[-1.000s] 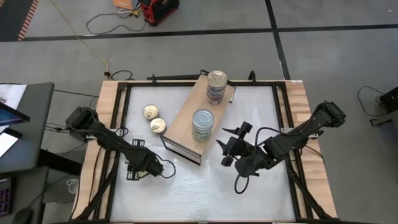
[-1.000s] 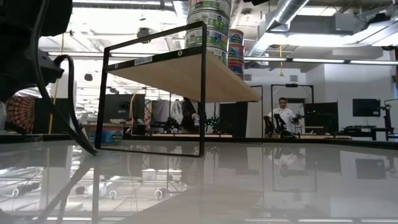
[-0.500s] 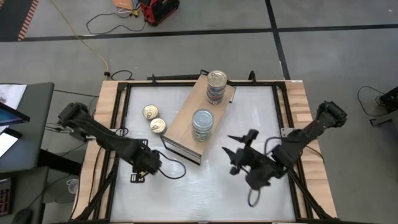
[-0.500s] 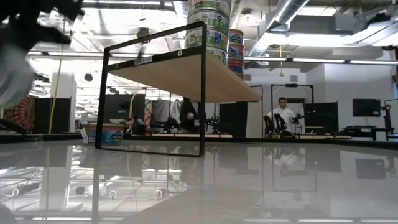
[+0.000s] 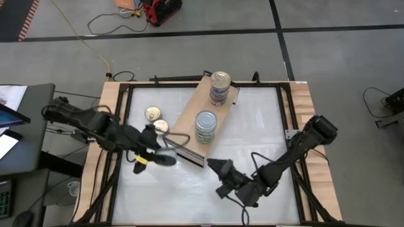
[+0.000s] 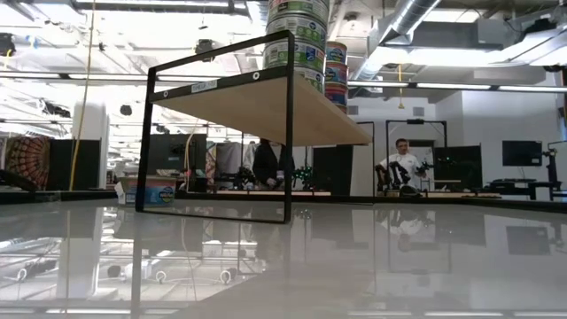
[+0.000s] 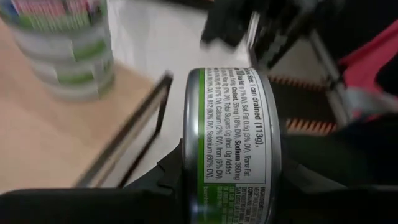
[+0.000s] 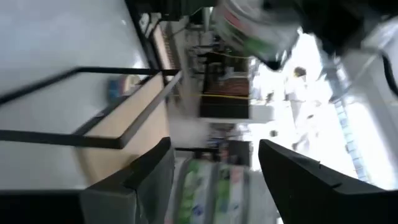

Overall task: Stack canned seafood by type on shelf
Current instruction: Stack the green tuna can on top of the other green tuna can

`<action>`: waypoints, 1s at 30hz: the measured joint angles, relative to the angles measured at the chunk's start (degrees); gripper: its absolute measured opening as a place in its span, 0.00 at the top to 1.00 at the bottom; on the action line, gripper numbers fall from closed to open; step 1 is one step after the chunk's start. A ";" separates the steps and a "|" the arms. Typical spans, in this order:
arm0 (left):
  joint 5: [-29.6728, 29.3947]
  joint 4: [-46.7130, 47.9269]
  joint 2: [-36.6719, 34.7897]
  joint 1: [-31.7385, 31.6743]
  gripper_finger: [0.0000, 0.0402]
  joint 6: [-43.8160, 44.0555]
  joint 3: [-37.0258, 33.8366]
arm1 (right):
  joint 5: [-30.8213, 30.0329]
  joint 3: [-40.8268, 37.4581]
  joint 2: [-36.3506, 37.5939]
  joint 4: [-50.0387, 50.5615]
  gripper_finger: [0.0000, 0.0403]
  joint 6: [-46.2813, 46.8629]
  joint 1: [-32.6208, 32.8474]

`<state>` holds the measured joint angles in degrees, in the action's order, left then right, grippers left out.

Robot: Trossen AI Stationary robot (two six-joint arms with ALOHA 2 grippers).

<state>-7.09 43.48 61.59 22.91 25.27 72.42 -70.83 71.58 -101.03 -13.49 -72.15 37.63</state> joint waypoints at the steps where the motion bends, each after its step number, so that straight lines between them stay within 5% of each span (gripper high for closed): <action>1: 0.43 -1.38 -0.61 -0.64 0.68 -0.61 0.00 | 0.14 0.44 -0.81 -1.76 0.33 -2.83 -0.38; 8: 10.63 -10.25 -1.96 -5.98 0.68 -1.17 0.00 | 2.97 6.84 -1.38 -2.36 0.33 -10.61 -3.74; 21: 34.18 -12.64 -1.49 -20.19 0.68 -1.09 1.29 | 22.34 16.93 -1.38 -2.44 0.33 -32.87 -7.27; 25: 39.47 -10.07 -0.22 -24.35 0.68 -4.60 5.50 | 24.05 17.84 -1.46 -10.87 0.33 -23.64 -9.52; 30: 39.56 -5.15 2.54 -27.53 0.68 -14.23 12.42 | 14.72 20.09 2.16 -11.80 0.33 -5.11 -11.66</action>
<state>32.46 38.33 64.13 -4.61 11.04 84.84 -56.11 91.67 -98.87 -25.29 -77.26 25.97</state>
